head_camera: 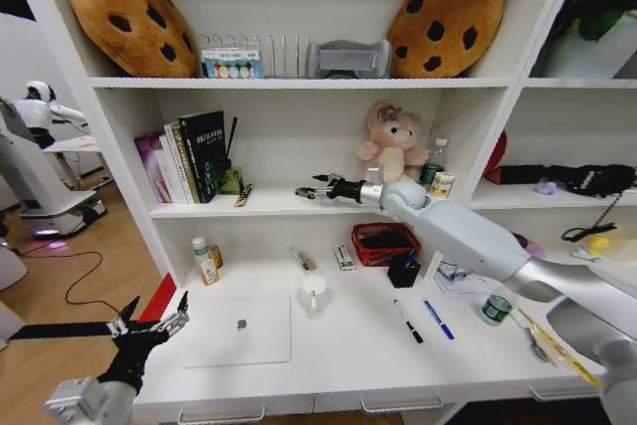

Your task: Organize the objects on the table.

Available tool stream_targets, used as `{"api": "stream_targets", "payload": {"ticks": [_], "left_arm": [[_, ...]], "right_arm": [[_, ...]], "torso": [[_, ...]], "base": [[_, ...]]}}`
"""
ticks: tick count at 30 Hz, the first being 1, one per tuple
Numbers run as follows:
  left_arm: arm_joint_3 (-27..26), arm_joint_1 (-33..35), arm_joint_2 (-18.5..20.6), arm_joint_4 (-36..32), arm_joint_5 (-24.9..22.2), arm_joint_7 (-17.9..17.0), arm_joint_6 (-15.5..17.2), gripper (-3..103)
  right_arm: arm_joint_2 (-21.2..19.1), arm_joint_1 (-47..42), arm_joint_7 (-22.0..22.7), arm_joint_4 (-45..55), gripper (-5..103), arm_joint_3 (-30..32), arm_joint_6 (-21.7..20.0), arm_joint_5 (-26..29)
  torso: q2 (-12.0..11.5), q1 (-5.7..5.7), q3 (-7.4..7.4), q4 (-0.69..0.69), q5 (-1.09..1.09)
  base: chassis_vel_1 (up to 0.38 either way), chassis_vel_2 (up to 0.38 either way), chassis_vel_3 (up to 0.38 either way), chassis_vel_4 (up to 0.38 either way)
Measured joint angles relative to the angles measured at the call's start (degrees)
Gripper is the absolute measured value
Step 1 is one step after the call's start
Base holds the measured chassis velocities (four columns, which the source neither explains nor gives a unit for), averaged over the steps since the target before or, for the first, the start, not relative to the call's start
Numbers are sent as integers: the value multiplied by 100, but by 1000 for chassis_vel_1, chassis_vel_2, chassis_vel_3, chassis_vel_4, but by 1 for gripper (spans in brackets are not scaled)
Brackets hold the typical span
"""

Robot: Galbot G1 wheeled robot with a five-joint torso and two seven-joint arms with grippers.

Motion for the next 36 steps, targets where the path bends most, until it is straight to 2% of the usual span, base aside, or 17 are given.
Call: {"api": "stream_targets", "payload": {"ticks": [2, 5, 6, 7, 9, 11, 14, 15, 17, 18, 21, 22, 25, 26, 28, 32, 36], "left_arm": [[0, 0, 0, 0, 0, 0, 0, 100], [1, 0, 0, 0, 0, 0, 1, 100], [1, 0, 0, 0, 0, 0, 1, 100], [-1, 1, 0, 1, 0, -6, 0, 100], [0, 0, 0, 0, 0, -2, 0, 100], [-1, 1, 1, 0, 0, -3, 1, 100], [0, 1, 0, 0, 0, -4, 1, 100], [0, 1, 0, 0, 0, -4, 1, 100], [-1, 1, 0, 0, 0, -5, 1, 100], [-1, 1, 0, 0, 0, -5, 1, 100], [-1, 0, 0, 0, 0, -3, 0, 100], [-1, 0, 0, 0, 0, -3, 0, 100], [0, 0, 0, 0, 0, -4, 1, 100], [0, 0, 0, 0, 0, -4, 1, 100], [-1, 0, 0, 0, 0, -4, 1, 100], [-1, 0, 0, 0, 0, -4, 1, 100], [-1, 0, 0, 0, 0, -4, 0, 100]], "right_arm": [[-175, -164, 151, 249, 93, 196, 42, -17], [-1193, -1194, 1302, 1710, 99, 1160, 252, -223], [-1193, -1194, 1302, 1710, 99, 1160, 252, -223], [-1441, -1493, 1575, 1998, 100, 1399, 319, -295], [-2024, -2733, 2203, 2728, 100, 2312, 433, -512], [-2093, -3075, 2384, 2877, 100, 2532, 466, -542], [-2075, -4359, 2971, 3404, 100, 3578, 504, -601], [-2075, -4359, 2971, 3404, 100, 3578, 504, -601], [-1834, -5908, 3235, 3792, 100, 4977, 487, -752], [-1834, -5908, 3235, 3792, 100, 4977, 487, -752], [-1022, -8161, 3414, 4172, 100, 6322, 470, -1106], [-1022, -8161, 3414, 4172, 100, 6322, 470, -1106], [67, -9658, 3353, 4285, 100, 6710, 636, -1886], [67, -9658, 3353, 4285, 100, 6710, 636, -1886], [608, -10134, 3340, 4324, 100, 6695, 716, -2192], [1060, -10370, 3273, 4233, 100, 6608, 826, -2464], [1220, -10349, 3248, 4146, 100, 6583, 834, -2449]], "torso": [[-1, 0, 0, 0, 2], [0, 0, 0, -3, 3], [0, 0, 0, -3, 3], [0, 0, -1, -4, 2], [1, -1, -2, -8, 2], [1, -1, -2, -9, 4], [0, 0, 0, 3, 3], [0, 0, 0, 3, 3], [0, 0, -1, 4, 0], [0, 0, -1, 4, 0], [0, 0, 0, -2, 4], [0, 0, 0, -2, 4], [0, 0, -1, -5, 3], [0, 0, -1, -5, 3], [1, 0, -1, -2, 0], [1, -1, -1, -1, -1], [0, 0, 0, -1, -1]], "base": [[0, 0, 0, 0], [0, 0, 0, 0], [0, 0, 0, 0], [0, 0, 0, 0], [0, 0, 0, 0], [0, 0, 0, 0], [0, 0, 0, 0], [0, 0, 0, 0], [0, 0, 0, 0], [0, 0, 0, 0], [0, 0, 0, 0], [0, 0, 0, 0], [0, 0, 0, 0], [0, 0, 0, 0], [-49, -47, 50, 45], [-86, -85, 85, 84], [-155, -157, 183, 152]]}}
